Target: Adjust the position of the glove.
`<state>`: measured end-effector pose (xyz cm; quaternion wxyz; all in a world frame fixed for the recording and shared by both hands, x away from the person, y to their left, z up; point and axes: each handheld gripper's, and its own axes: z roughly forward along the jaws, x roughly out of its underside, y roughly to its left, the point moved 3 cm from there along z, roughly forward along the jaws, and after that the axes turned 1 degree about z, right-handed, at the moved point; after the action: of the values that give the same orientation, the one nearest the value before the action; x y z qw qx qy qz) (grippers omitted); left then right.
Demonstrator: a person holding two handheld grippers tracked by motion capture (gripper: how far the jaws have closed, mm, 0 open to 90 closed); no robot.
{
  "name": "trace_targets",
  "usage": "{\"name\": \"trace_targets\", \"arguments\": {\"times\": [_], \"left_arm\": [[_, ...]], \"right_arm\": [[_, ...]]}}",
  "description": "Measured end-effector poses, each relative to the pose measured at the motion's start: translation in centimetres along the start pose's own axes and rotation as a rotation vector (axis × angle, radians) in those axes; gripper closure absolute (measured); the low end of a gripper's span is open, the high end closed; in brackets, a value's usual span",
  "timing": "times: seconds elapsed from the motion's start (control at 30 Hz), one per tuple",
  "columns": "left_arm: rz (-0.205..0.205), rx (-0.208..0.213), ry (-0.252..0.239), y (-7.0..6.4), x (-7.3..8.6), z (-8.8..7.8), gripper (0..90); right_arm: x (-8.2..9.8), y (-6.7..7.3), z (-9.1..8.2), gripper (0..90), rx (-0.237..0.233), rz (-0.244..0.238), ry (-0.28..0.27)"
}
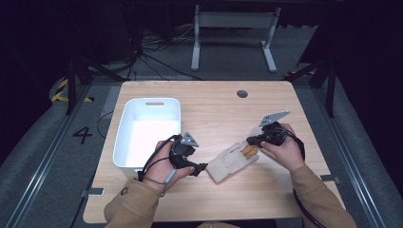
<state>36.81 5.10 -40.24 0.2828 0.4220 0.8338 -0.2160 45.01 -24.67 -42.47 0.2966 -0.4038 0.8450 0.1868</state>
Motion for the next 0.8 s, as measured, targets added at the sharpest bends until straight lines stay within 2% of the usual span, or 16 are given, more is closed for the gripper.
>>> {"name": "trace_targets", "arguments": {"times": [0.13, 0.43, 0.63, 0.8], "left_arm": [[-0.011, -0.009, 0.002, 0.2, 0.4, -0.1, 31.2], [-0.014, -0.010, 0.013, 0.1, 0.8, -0.1, 30.8], [-0.015, -0.011, 0.018, 0.1, 0.9, 0.1, 30.5], [-0.007, -0.004, 0.023, -0.1, 0.9, 0.3, 30.4]], "right_arm": [[-0.5, 0.1, 1.0, 88.1, -0.019, -0.004, 0.000], [-0.7, 0.2, 3.5, 88.4, -0.023, -0.008, 0.023], [0.0, -0.9, 4.5, 88.1, -0.004, 0.055, 0.034], [0.3, -1.2, 4.8, 88.2, 0.006, 0.061, 0.047]]}}
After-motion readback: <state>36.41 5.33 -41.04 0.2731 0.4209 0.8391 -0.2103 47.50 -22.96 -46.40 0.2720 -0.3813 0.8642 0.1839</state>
